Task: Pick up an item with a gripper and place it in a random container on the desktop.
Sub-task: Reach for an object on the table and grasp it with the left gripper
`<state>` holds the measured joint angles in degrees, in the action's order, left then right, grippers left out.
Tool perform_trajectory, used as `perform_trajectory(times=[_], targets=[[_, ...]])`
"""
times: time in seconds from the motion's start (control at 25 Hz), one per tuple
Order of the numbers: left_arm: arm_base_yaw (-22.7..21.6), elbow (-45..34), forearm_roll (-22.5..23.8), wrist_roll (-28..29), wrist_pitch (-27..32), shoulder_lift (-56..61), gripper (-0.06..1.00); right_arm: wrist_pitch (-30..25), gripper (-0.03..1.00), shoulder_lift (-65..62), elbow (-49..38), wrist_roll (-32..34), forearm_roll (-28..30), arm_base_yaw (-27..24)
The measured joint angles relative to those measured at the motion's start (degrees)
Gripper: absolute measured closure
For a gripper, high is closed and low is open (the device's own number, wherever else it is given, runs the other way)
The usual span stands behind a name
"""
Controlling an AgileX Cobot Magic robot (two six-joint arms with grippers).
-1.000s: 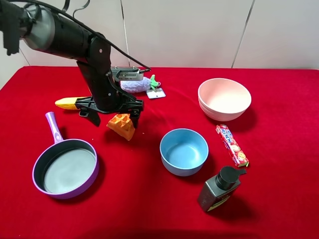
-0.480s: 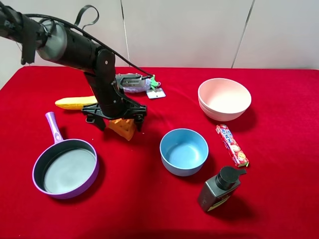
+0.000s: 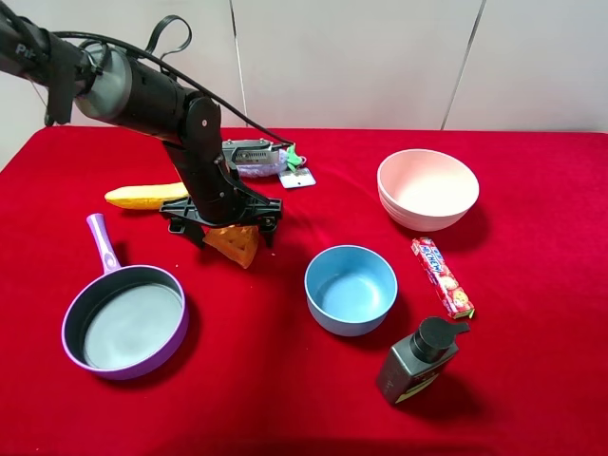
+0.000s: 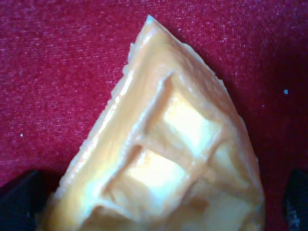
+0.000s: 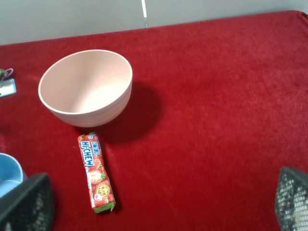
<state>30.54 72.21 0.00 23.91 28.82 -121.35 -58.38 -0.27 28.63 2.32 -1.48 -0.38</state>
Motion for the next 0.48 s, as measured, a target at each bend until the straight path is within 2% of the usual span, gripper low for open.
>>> perform_trajectory(times=[0.24, 0.48], targets=[[0.00, 0.00, 0.00, -0.30, -0.46, -0.05, 0.19, 0.00, 0.28, 0.00, 0.00, 0.00, 0.00, 0.00], [0.00, 0.00, 0.00, -0.48, -0.52, -0.06, 0.21, 0.00, 0.28, 0.00, 0.00, 0.00, 0.00, 0.00]])
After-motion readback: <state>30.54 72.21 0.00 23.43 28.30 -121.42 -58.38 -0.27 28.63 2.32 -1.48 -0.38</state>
